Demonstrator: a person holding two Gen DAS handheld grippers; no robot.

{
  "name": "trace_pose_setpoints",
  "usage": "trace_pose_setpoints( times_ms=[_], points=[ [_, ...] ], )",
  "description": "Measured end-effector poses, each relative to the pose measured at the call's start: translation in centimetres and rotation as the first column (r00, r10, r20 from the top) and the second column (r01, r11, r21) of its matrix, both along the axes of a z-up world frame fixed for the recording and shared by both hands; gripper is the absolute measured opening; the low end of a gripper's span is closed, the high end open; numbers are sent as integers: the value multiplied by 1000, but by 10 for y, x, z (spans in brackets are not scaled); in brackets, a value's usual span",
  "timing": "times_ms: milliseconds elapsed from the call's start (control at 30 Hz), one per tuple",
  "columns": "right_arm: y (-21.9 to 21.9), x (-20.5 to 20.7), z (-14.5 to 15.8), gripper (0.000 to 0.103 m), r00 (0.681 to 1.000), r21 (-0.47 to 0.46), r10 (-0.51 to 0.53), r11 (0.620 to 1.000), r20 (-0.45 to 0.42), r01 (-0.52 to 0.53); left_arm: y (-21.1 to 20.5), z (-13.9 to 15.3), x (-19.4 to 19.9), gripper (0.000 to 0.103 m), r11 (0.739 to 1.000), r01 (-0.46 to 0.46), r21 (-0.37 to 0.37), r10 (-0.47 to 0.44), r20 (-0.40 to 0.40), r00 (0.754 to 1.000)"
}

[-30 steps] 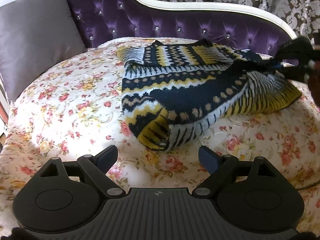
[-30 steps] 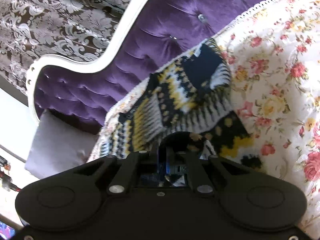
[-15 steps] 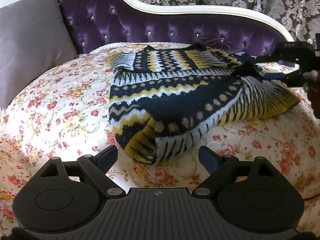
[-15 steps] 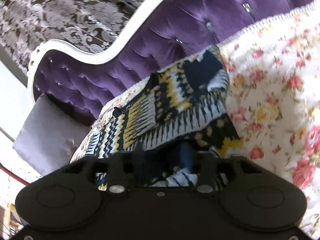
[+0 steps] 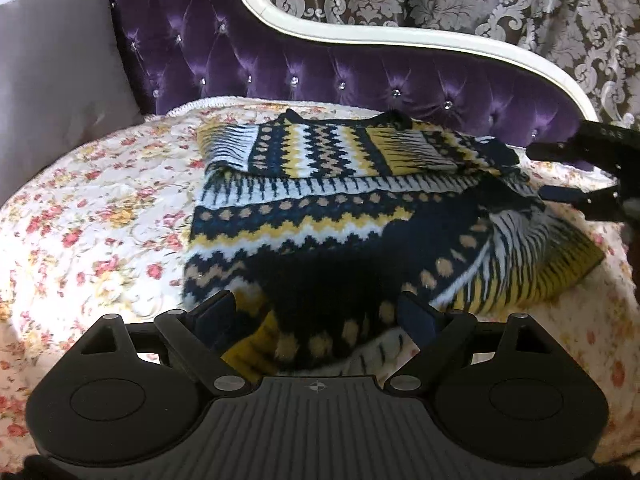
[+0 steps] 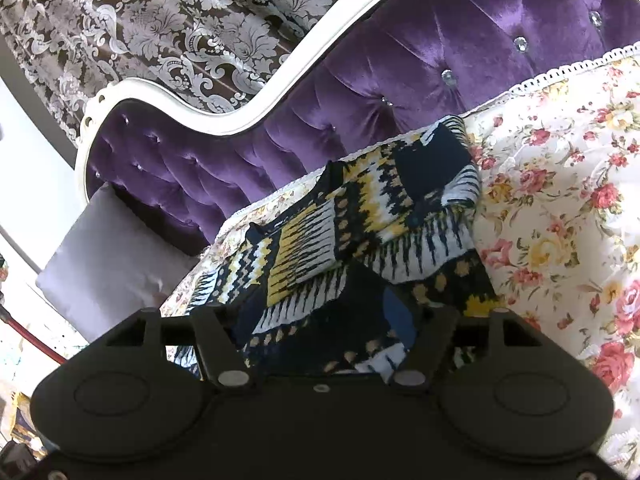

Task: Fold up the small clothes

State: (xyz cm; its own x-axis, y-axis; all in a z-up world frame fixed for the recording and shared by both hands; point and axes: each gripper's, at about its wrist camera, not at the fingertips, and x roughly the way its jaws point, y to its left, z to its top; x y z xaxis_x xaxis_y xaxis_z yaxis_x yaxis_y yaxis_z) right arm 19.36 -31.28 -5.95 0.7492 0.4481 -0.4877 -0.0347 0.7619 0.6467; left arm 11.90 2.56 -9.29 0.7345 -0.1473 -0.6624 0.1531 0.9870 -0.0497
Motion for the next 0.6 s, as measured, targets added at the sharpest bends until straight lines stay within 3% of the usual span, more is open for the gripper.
trace_pose_setpoints(
  times_ms=[100, 167, 300, 400, 467, 533, 600],
  points=[
    [-2, -2, 0, 71, 1000, -1, -6, 1000, 2, 6, -4, -4, 9, 84, 1000, 2, -1, -2, -24, 1000],
    [-4, -3, 0, 71, 1000, 2, -10, 1000, 4, 10, -4, -5, 13, 73, 1000, 0, -18, -1, -45, 999],
    [-7, -3, 0, 73, 1000, 5, -24, 1000, 10, 24, -1, -9, 16, 66, 998, -17, -55, 14, -58, 998],
    [-10, -4, 2, 76, 999, -8, -40, 999, 17, 40, 2, -7, 15, 44, 996, -38, -77, 36, -26, 999],
    [-13, -6, 6, 76, 998, -26, -53, 998, 35, 54, 2, -3, 13, 16, 997, -37, -64, 38, 11, 999],
    [-17, -10, 11, 79, 995, -56, -73, 996, 64, 76, 1, 2, 12, 8, 999, -30, -32, 32, 44, 999],
    [-22, -16, 17, 85, 989, -100, -112, 988, 100, 122, 3, 6, 14, 8, 999, -17, -27, 19, 57, 998]
  ],
)
